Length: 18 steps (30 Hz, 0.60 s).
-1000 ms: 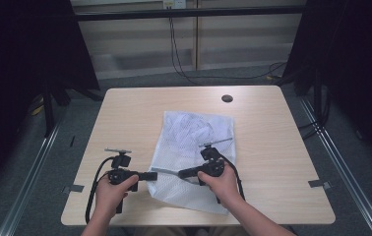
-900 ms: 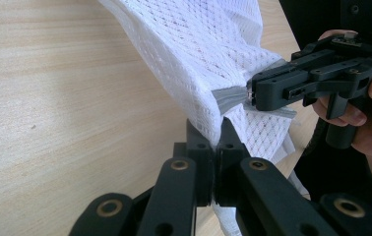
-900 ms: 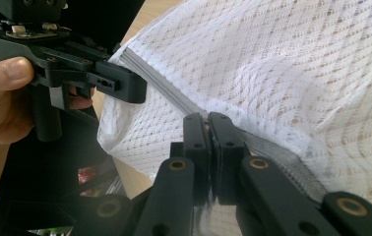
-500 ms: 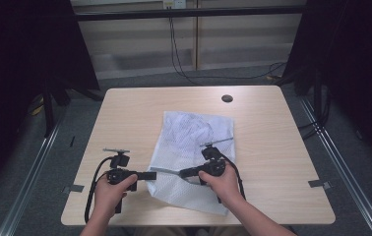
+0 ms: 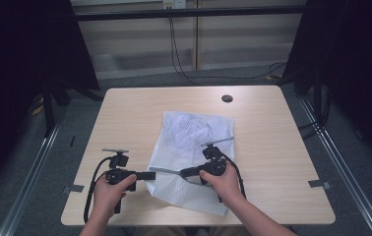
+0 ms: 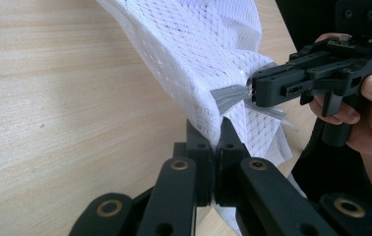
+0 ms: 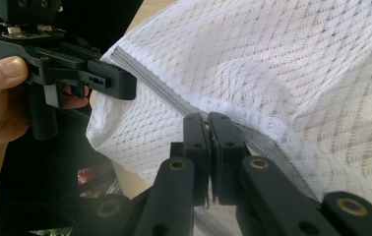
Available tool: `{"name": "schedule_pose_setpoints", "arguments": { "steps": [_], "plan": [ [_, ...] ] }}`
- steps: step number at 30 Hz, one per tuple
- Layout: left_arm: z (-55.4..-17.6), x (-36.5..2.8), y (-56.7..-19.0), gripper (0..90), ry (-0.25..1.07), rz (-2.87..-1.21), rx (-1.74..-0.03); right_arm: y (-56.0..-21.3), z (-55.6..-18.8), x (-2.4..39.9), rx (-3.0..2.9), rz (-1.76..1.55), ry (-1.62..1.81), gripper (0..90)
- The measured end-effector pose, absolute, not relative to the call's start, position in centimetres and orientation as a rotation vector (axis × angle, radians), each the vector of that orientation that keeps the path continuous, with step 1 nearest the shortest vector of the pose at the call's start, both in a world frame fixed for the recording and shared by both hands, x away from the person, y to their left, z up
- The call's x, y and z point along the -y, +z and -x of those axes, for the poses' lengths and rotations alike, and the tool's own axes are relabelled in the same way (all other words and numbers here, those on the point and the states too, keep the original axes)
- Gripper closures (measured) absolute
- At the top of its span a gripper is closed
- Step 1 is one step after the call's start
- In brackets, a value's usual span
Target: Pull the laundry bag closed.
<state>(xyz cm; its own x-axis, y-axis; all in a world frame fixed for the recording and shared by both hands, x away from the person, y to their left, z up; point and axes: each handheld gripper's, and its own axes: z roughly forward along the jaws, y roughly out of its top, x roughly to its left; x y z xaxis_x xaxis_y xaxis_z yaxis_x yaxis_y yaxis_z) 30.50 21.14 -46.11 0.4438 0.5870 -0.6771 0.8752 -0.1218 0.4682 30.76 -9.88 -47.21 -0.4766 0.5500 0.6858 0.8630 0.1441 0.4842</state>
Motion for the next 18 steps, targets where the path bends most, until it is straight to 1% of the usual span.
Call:
{"name": "schedule_pose_setpoints", "arguments": {
  "steps": [9,18],
  "plan": [
    [-30.49,-21.08,-46.13,88.2,-0.420,-1.811,-1.256,-47.33,-30.86,10.15,2.078,1.371,-1.256,87.1],
    [-30.67,-21.27,-46.19,88.2,-0.395,-1.836,-1.236,-47.30,-30.89,10.37,2.066,1.381,-1.256,87.1]
  ]
}}
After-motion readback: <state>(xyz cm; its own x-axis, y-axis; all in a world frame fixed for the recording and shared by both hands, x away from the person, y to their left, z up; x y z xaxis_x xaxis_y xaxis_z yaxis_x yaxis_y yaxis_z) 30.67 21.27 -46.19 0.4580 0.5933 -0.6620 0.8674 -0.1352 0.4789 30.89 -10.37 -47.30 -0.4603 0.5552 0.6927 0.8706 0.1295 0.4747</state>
